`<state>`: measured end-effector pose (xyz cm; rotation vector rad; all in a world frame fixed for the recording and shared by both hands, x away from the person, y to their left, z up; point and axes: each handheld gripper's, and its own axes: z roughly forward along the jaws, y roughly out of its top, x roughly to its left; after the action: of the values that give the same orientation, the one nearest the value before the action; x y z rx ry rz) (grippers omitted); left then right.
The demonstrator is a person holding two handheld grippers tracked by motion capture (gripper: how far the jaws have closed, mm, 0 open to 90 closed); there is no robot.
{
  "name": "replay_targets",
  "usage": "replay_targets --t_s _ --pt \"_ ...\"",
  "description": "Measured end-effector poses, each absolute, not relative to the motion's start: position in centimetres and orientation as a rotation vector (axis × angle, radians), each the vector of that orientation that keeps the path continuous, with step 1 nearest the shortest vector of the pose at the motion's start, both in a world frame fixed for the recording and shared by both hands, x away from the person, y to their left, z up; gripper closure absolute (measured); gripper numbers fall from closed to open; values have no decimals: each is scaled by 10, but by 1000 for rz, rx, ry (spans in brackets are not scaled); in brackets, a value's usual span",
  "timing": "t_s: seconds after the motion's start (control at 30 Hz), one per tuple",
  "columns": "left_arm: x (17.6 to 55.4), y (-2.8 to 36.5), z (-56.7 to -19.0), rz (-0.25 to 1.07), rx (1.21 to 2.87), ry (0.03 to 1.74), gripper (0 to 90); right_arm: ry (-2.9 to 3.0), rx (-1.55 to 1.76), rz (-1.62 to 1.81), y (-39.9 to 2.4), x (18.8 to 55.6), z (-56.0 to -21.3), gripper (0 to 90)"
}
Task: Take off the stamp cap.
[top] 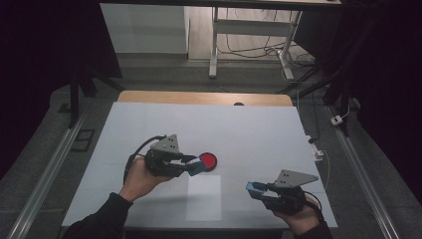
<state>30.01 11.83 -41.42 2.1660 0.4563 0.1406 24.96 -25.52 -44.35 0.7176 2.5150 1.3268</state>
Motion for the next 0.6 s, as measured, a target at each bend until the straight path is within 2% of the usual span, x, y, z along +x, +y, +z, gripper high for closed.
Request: replay_targets --t_s 0.6 --pt "302 121 -414 161 2153 493 705 2426 878 1305 -291 238 -446 681"
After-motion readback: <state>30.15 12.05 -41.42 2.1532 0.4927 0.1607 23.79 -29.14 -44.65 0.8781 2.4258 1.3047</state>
